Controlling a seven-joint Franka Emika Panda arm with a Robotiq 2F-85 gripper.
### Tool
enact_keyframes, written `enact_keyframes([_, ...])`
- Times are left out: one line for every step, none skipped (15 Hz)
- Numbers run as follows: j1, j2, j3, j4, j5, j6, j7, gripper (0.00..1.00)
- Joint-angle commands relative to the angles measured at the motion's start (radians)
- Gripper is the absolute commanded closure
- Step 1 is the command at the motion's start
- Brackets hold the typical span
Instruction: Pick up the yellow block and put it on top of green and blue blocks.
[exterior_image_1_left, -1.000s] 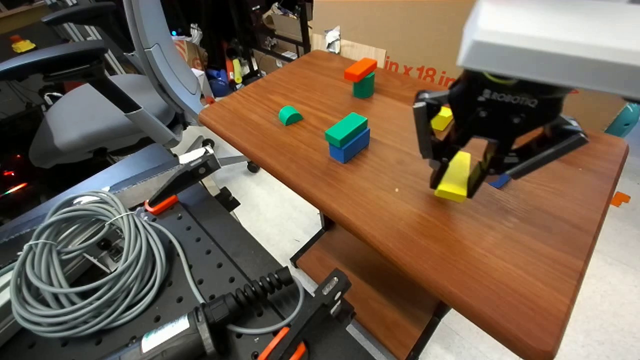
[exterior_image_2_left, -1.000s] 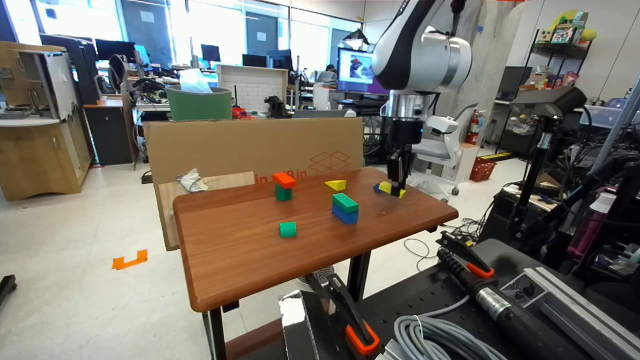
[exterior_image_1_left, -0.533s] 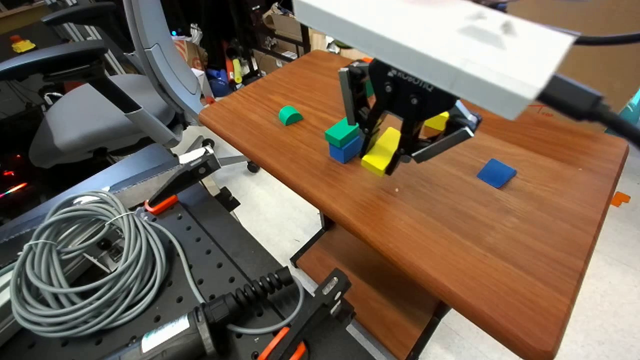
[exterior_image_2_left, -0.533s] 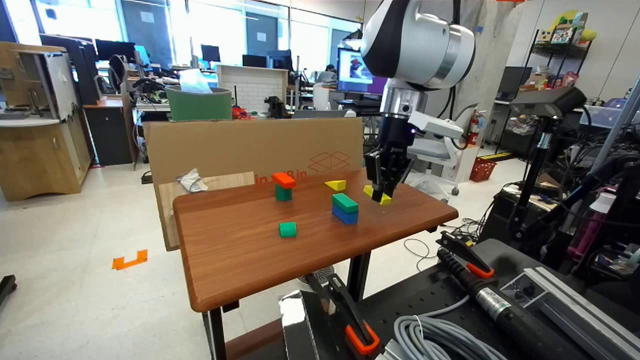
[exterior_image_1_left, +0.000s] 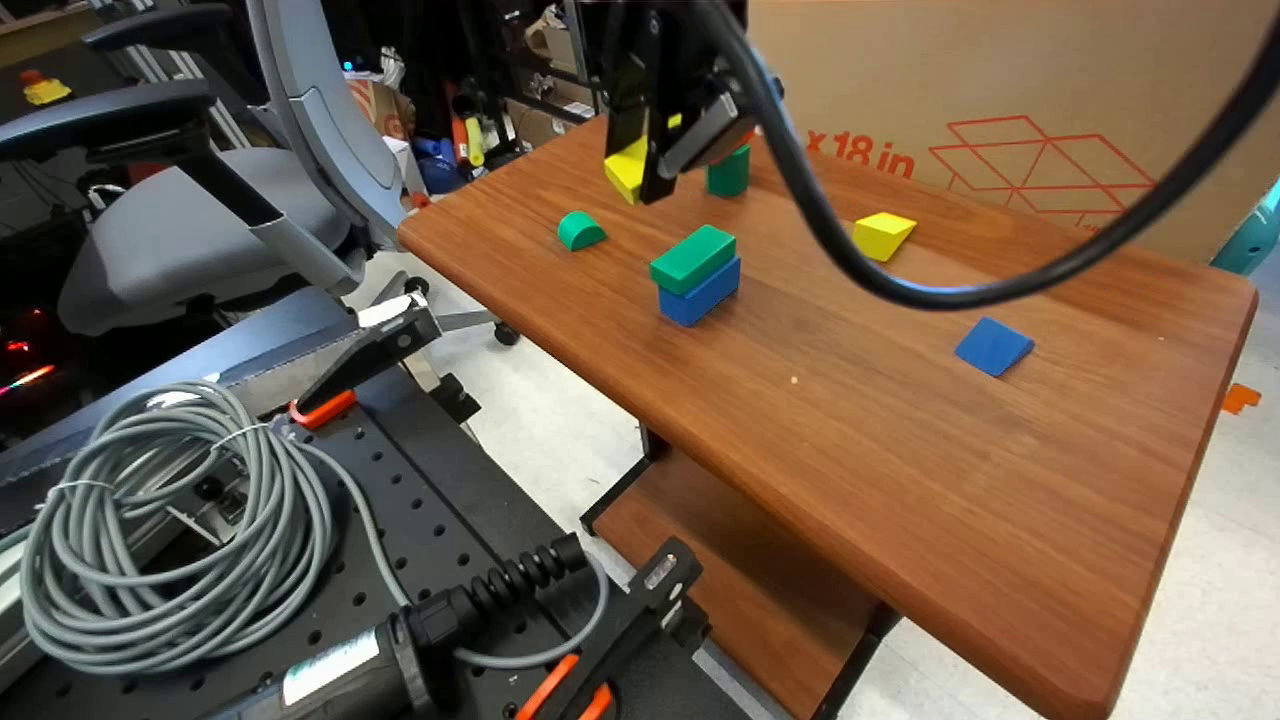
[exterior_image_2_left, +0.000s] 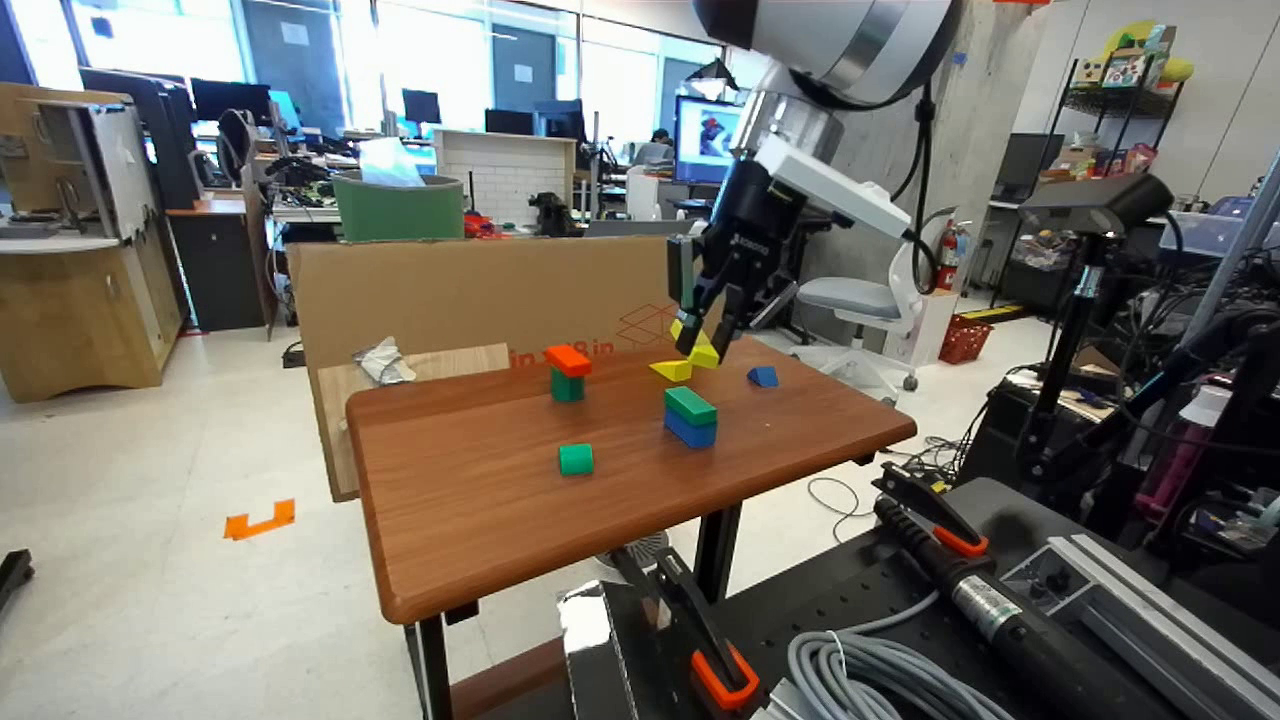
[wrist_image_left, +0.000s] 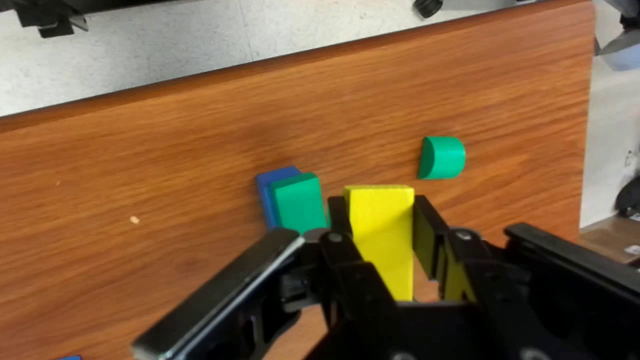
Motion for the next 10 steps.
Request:
enact_keyframes([0.062,-0.058,-0.031,-0.039,0.022,0.046,0.127,0.91])
enact_keyframes([0.074,-0.054,-0.039,-0.036,0.001,0.063,0.173,0.91])
enact_keyframes([0.084,-0.045,-0.047,-0.029,-0.015,0.084,0.212,0.91])
enact_keyframes([0.092,-0.031,-0.054,-0.021,-0.031,0.112,0.252,0.91])
enact_keyframes([0.1,-0.016,-0.065,-0.014,-0.058,0.14,0.3,0.91])
enact_keyframes([0.109,-0.005,-0.076,-0.011,-0.092,0.164,0.344,0.91])
enact_keyframes([0.118,0.01,-0.091,-0.008,-0.152,0.175,0.404,0.91])
enact_keyframes([0.126,0.021,-0.105,-0.005,-0.205,0.185,0.455,0.91])
enact_keyframes([0.136,0.035,-0.124,0.0,-0.273,0.179,0.515,0.91])
enact_keyframes([0.146,0.048,-0.143,0.004,-0.336,0.167,0.566,0.91])
